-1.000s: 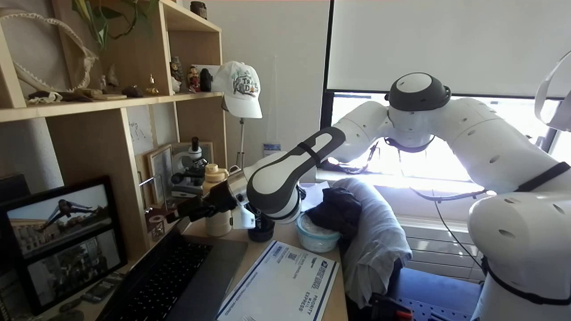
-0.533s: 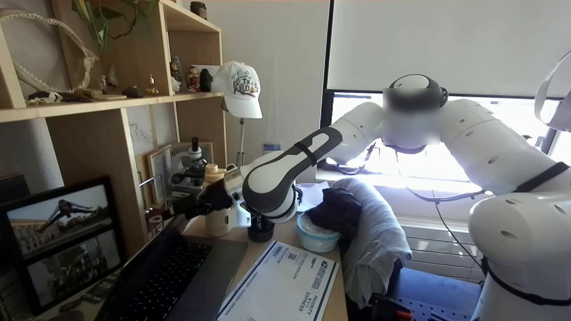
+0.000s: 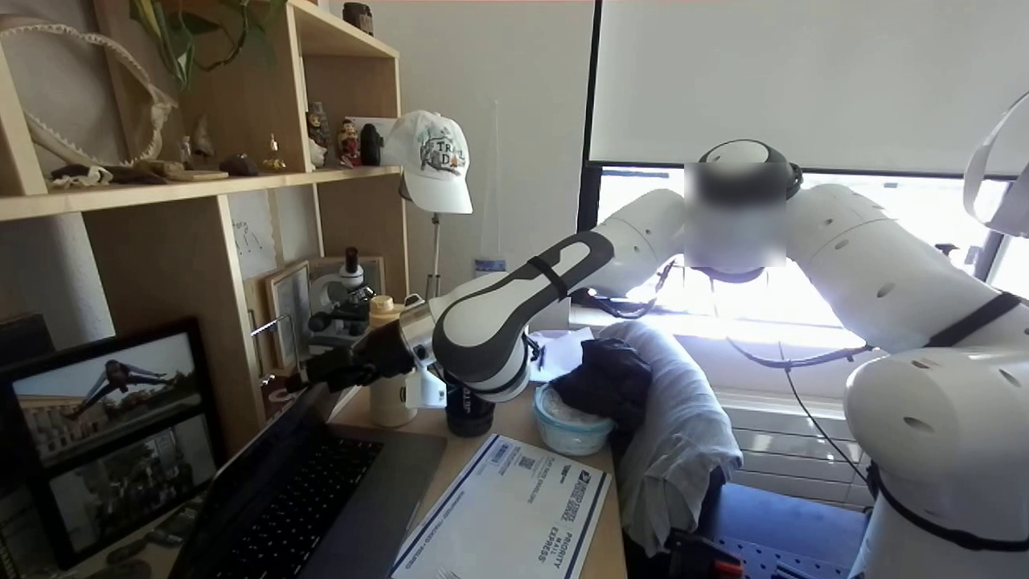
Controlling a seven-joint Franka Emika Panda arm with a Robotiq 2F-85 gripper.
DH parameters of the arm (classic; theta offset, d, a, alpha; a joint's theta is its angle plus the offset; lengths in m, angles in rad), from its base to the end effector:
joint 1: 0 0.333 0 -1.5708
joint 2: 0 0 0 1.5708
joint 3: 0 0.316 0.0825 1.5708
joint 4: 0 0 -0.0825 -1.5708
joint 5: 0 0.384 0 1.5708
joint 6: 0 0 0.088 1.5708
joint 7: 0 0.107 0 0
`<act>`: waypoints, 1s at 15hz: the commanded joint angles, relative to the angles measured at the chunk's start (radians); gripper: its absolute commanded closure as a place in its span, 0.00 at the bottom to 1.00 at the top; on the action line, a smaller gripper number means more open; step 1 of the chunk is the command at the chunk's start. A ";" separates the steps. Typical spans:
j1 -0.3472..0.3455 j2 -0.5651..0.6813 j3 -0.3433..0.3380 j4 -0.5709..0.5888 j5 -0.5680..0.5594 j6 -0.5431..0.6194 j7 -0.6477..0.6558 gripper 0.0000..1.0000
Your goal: Lift up the laptop screen
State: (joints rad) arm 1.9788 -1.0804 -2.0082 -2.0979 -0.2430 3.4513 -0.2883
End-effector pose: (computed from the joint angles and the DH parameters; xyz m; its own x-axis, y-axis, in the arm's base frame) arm 0.6211 -0.0882 0.2592 0.5524 -0.3860 0.7389 0.1324 -0.8345 -0.5349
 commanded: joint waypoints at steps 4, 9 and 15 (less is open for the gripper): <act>0.026 -0.045 0.065 0.058 -0.059 0.015 -0.049 0.00; 0.034 -0.044 0.082 0.058 -0.077 0.019 -0.054 0.00; 0.061 -0.051 0.119 0.099 -0.130 0.010 -0.080 0.00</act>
State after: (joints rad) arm 2.0158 -1.1165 -1.9338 -2.0408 -0.3569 3.4516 -0.3292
